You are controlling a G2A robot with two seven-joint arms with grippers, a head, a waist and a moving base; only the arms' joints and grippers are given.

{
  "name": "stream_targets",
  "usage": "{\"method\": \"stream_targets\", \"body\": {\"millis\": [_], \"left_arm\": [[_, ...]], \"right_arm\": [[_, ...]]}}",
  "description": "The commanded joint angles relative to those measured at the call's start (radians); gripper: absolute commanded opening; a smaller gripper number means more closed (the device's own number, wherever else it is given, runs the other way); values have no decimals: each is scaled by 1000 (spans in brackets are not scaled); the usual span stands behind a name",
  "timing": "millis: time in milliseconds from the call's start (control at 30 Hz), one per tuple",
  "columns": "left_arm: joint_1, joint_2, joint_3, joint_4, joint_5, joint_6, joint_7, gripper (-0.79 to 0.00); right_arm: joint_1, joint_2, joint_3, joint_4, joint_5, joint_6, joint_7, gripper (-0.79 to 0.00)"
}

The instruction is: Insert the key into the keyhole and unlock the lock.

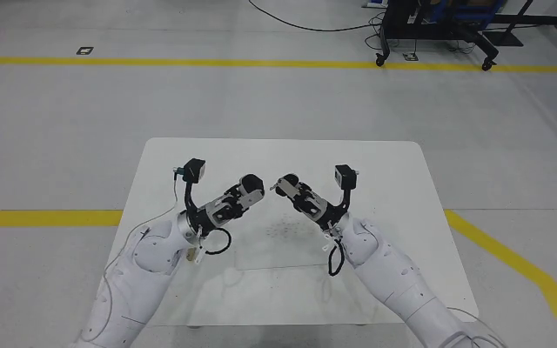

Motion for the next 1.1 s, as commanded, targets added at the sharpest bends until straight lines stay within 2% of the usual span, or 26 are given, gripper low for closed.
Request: {"method": "stream_targets", "body": {"millis": [0,200,333,467,667,733,800,1067], "left_arm": [[-7,1,4,6,-8,7,-21,-419],[-18,1,11,17,32,40,-29,-477],[-20,-1,17,14,54,47,-17,-483],[-22,-2,26,11,59,42,-19,-585],[-25,-2,33,7,85,53,-17,-646],[-25,-3,35,8,95,56,-8,-745],[-26,-4,40,8,112,60,-3,-776],[-26,-6,41,1,149,76,28,-785]], "right_arm": [[1,1,-1,1,2,0,0,-785],[5,2,-10,2,14,0,0,-785],[9,2,-17,3,19,0,2,-785],[13,3,-22,6,22,0,3,-785],[13,5,-26,7,22,0,2,-785],[12,6,-28,5,18,0,2,-785],[11,7,-29,3,16,0,1,-785],[4,12,-28,-6,2,0,-7,-785]]}}
